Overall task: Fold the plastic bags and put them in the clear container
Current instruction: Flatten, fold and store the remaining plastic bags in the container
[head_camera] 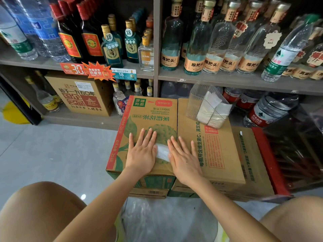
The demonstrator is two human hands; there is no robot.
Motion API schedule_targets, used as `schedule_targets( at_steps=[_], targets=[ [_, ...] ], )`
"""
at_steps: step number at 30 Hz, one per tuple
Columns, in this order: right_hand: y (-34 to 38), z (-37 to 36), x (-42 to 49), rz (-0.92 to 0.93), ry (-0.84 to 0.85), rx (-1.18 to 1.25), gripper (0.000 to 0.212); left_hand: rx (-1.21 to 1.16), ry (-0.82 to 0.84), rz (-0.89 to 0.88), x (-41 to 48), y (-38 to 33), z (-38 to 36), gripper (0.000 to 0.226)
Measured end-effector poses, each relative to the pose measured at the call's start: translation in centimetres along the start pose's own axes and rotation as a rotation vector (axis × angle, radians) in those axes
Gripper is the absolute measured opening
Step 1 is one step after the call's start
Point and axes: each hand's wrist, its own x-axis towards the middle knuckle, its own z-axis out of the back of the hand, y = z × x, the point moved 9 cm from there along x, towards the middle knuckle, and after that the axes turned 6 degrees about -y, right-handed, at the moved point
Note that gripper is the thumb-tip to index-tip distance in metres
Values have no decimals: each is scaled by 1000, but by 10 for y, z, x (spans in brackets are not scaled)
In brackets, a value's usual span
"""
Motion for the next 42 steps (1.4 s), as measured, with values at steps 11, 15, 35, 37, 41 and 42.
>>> schedule_targets(
  at_steps=[11,15,35,37,41,42],
  targets=[
    [-36,24,-11,-554,-376,247,28,-39,29,253,-10,4,-4,58],
    [-35,29,-14,-599,-503,393,9,-95,8,228,-11,4,-4,82],
    [-42,84,13,-429,7,1306,21,-1466,314,327,-13,-23,42,13],
    [-36,70,1,-542,36,1392,28,-1507,263,372,-14,-24,39,13],
    [-26,44,-13,-749,18,1559,38,-1579,197,457,-19,-27,37,15],
    [-27,43,-14,-789,-18,1581,44,-1600,191,476,-21,-28,37,15]
  ],
)
